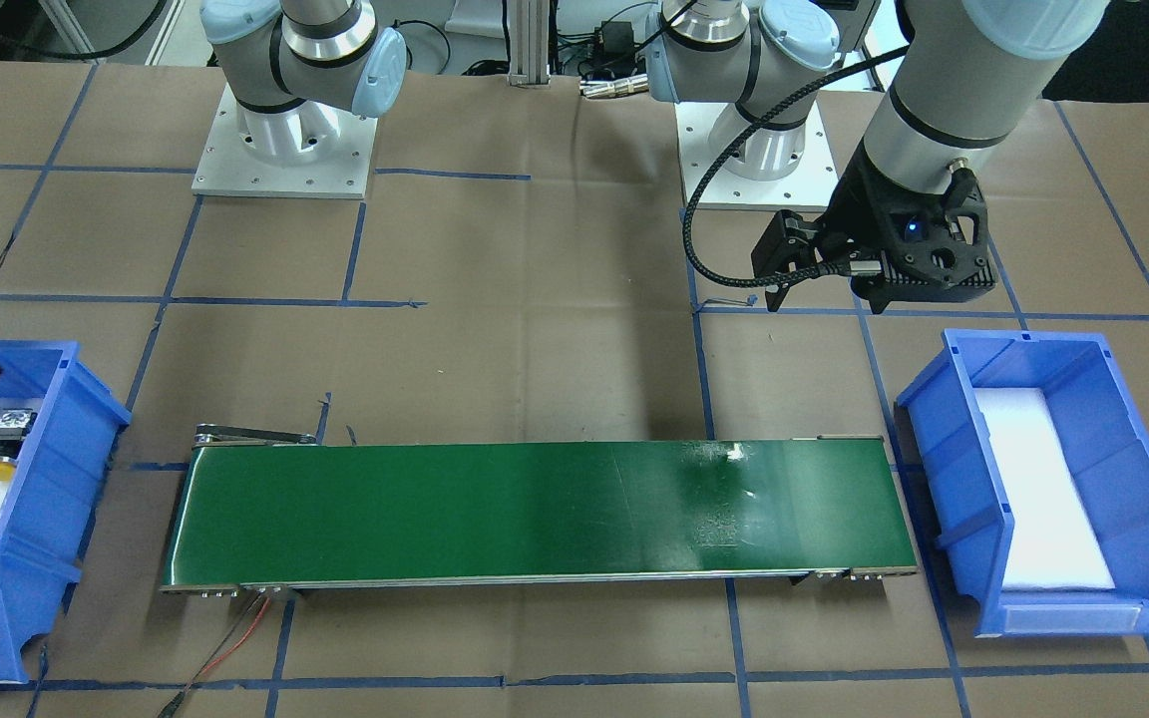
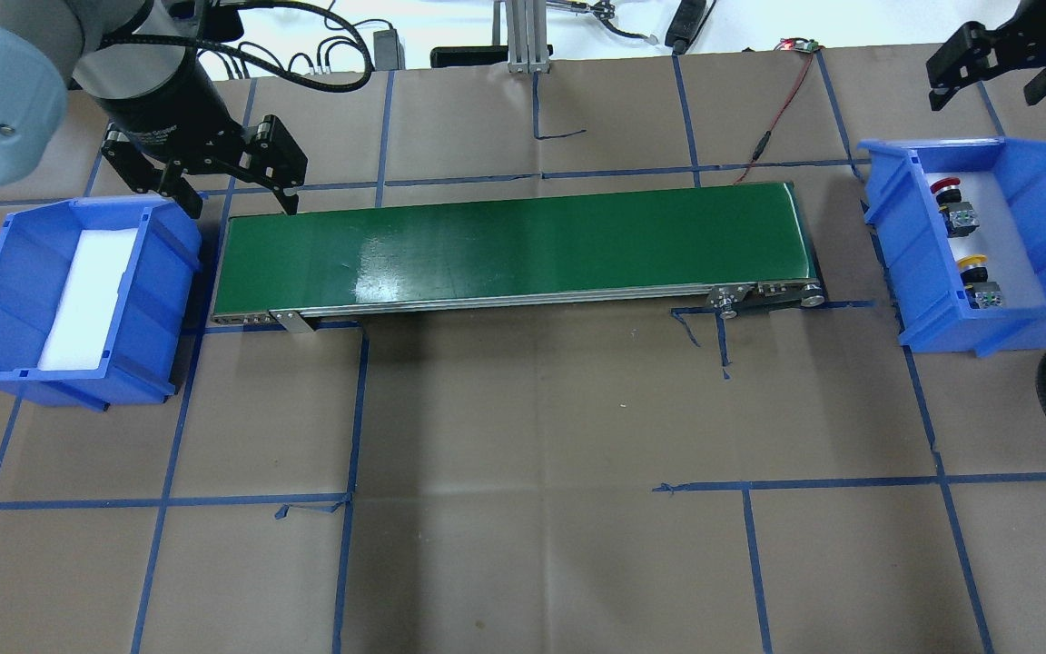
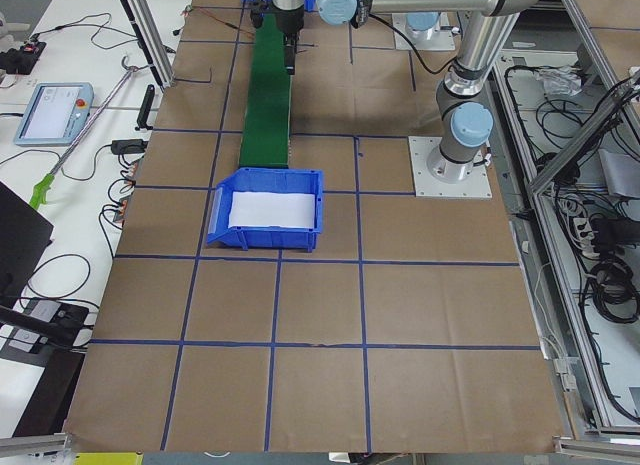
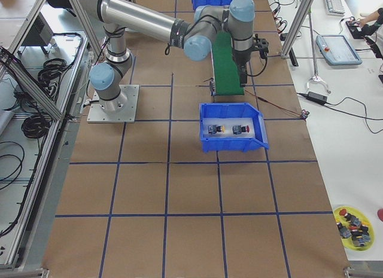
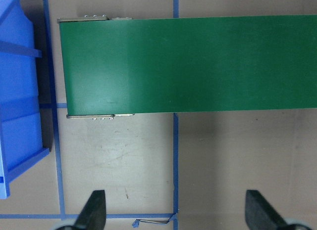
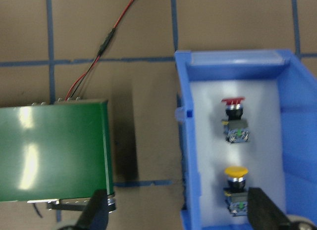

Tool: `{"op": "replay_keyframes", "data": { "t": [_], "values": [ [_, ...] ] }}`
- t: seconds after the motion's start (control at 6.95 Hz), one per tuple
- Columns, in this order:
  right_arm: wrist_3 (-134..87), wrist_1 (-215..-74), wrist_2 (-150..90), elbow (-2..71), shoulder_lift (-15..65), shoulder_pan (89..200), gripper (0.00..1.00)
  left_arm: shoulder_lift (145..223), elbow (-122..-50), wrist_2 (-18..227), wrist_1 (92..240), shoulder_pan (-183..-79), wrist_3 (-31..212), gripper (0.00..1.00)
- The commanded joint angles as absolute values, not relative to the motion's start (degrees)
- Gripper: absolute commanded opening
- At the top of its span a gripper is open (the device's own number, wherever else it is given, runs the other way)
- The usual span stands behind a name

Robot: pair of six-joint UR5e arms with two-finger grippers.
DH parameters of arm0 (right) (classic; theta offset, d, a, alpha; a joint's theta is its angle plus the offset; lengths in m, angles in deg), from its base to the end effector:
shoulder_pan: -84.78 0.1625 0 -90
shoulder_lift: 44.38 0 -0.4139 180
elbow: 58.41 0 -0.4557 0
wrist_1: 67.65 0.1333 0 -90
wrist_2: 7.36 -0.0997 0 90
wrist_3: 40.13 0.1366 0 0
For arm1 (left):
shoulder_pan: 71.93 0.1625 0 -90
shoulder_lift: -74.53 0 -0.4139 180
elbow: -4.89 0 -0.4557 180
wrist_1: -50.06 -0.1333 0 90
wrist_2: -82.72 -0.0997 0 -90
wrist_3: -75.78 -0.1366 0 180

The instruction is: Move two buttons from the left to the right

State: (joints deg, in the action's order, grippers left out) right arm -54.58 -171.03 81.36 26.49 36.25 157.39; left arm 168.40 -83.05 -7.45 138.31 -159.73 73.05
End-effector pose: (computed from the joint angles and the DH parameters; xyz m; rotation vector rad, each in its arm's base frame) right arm -0.0617 -0.6533 0.4179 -0.0770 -3.1086 0.2478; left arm -0.1104 -0.5876 0.4244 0.0145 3.1386 0.0018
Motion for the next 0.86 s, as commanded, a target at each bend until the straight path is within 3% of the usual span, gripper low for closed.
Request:
{"op": "replay_keyframes", "data": {
  "t": [0.0,0.29,0.72],
  "values": [
    [-38.2,-157.1,80.81,27.19,43.74,167.78,1.0,168.49,-83.0,-7.45,138.31,-159.73,73.05,1.0],
    [-31.1,-156.77,81.76,28.16,44.57,177.47,1.0,168.49,-82.91,-7.45,138.31,-159.73,73.14,1.0],
    [-31.17,-157.56,81.77,31.49,44.65,177.5,1.0,168.4,-83.0,-7.45,138.31,-159.73,73.14,1.0]
  ]
}}
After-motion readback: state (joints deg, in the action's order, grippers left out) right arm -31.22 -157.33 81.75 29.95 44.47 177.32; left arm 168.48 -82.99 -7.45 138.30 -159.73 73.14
